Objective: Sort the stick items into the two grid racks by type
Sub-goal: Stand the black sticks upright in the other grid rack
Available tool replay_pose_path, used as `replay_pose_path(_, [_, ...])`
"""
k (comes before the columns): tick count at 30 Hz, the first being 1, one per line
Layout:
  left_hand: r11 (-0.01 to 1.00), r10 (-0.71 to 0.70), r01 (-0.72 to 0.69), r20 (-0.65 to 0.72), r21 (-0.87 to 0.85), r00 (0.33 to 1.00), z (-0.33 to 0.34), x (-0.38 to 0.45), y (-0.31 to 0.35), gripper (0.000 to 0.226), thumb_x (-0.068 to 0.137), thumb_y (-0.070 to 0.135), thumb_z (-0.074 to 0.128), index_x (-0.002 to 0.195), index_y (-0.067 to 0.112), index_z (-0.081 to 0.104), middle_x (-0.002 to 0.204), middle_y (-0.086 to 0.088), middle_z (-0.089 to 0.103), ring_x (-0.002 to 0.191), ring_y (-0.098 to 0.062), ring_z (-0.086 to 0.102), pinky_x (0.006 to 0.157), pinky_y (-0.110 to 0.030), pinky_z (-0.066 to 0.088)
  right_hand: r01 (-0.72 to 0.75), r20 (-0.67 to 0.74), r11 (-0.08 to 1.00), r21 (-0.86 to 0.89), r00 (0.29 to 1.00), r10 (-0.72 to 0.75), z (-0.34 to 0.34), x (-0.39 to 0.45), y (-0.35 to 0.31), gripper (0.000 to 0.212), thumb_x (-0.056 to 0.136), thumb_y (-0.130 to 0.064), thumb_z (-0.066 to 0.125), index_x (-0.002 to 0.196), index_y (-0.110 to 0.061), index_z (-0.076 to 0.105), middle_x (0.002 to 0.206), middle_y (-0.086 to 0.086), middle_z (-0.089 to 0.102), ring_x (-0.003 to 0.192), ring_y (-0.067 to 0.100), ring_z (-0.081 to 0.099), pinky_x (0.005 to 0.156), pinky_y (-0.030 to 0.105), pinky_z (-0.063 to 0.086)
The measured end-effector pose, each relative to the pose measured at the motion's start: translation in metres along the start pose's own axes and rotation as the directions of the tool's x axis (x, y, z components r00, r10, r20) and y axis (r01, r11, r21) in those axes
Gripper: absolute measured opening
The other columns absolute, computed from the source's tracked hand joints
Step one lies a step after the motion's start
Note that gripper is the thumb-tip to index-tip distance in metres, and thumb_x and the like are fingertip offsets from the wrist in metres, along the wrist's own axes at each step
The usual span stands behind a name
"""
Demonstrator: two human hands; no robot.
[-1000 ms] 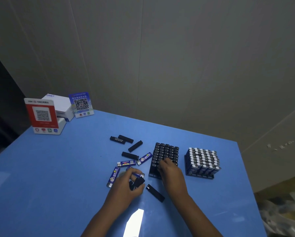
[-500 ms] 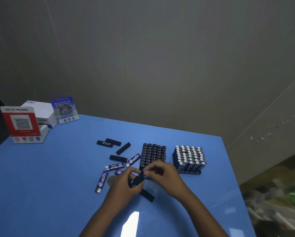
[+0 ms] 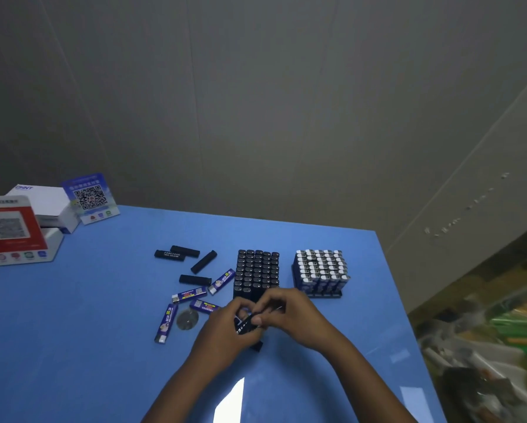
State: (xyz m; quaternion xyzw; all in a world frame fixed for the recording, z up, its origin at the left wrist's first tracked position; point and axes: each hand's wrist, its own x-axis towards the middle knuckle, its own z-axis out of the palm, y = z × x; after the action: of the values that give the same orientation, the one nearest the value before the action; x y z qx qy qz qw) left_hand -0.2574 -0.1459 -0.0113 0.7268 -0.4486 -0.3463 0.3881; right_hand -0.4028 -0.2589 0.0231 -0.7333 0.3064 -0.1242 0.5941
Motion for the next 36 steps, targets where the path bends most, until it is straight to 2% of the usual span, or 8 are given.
replay_pose_path(4, [0.999,-0.017,0.017,0.029,-0.027,0.999,-0.005,-0.007,-0.004,0.033,0.069,0.045,0.082,0.095,0.04,0.062,0.081,0.013,0.057,0.063,-0.001,0.056,0.06,-0.022,0.042,-0.05,0.012,0.996,0.079,0.999,0.049,-0.005,-0.002,-0.002,0.014,0.084,-0.008,0.079,0.092,-0.001,0.069,0.089,0.013,0.075,0.09,0.025,0.073,0.087,0.035,0.059])
replay_pose_path(9, [0.997,-0.027,0.03,0.044,-0.072,0.999,-0.012,-0.013,-0.001,0.035,0.068,0.041,0.087,0.094,0.034,0.065,0.084,0.016,0.064,0.069,-0.004,0.063,0.063,-0.019,0.045,-0.097,-0.021,0.964,0.246,0.994,0.105,-0.008,-0.002,0.0,0.013,0.09,-0.005,0.072,0.097,0.002,0.064,0.091,0.025,0.071,0.08,0.024,0.07,0.08,0.032,0.057])
replay_pose_path(15, [0.994,-0.054,0.055,0.013,-0.091,0.998,-0.017,-0.016,-0.01,0.033,0.07,0.036,0.086,0.092,0.043,0.064,0.082,0.006,0.06,0.068,-0.003,0.059,0.067,-0.021,0.045,-0.063,-0.147,0.978,0.2,0.985,0.094,-0.014,-0.007,0.002,0.013,0.094,-0.013,0.067,0.105,-0.019,0.074,0.089,0.005,0.072,0.08,0.009,0.064,0.073,0.021,0.05])
replay_pose_path(21, [0.991,-0.062,0.061,-0.004,-0.121,0.998,-0.02,-0.011,-0.021,0.031,0.071,0.029,0.086,0.091,0.043,0.068,0.084,0.001,0.06,0.078,-0.021,0.067,0.078,-0.045,0.055,-0.104,-0.277,0.956,0.275,0.943,0.182,-0.021,-0.009,0.012,0.009,0.088,-0.012,0.075,0.096,-0.014,0.078,0.091,0.013,0.075,0.086,0.021,0.069,0.08,0.026,0.056])
replay_pose_path(24, [0.992,-0.055,0.051,-0.029,-0.114,0.998,-0.022,-0.008,-0.026,0.031,0.071,0.028,0.087,0.09,0.044,0.068,0.083,-0.003,0.062,0.076,-0.022,0.068,0.077,-0.047,0.057,-0.099,-0.374,0.982,0.161,0.915,0.154,-0.021,-0.006,0.019,0.014,0.082,-0.008,0.08,0.092,-0.016,0.075,0.089,0.003,0.075,0.085,0.013,0.069,0.078,0.022,0.055])
replay_pose_path(28, [0.99,-0.062,0.056,-0.038,-0.13,0.997,-0.024,-0.009,-0.03,0.03,0.072,0.024,0.086,0.09,0.041,0.069,0.086,-0.008,0.062,0.076,-0.021,0.069,0.074,-0.045,0.057,-0.083,-0.456,0.996,-0.027,0.888,0.062,-0.015,0.002,0.023,0.021,0.08,-0.001,0.08,0.088,-0.016,0.069,0.081,-0.002,0.067,0.065,0.0,0.055,0.068,0.014,0.049])
replay_pose_path(33, [0.99,-0.058,0.052,-0.046,-0.132,0.997,-0.031,-0.009,-0.037,0.029,0.074,0.024,0.085,0.093,0.038,0.069,0.085,-0.008,0.06,0.077,-0.028,0.066,0.073,-0.047,0.056,-0.047,-0.459,0.974,-0.221,0.886,-0.061,-0.006,0.014,0.029,0.023,0.079,-0.001,0.081,0.087,-0.017,0.067,0.078,0.001,0.066,0.069,0.007,0.058,0.067,0.013,0.049])
replay_pose_path(36, [0.991,-0.072,0.064,-0.067,-0.116,0.995,-0.035,-0.01,-0.039,0.027,0.075,0.023,0.084,0.091,0.038,0.069,0.085,-0.006,0.059,0.078,-0.02,0.064,0.077,-0.037,0.054,-0.034,-0.452,0.948,-0.317,0.884,-0.119,-0.002,0.021,0.035,0.024,0.078,-0.001,0.081,0.087,-0.019,0.067,0.078,-0.003,0.066,0.076,0.009,0.061,0.068,0.011,0.047])
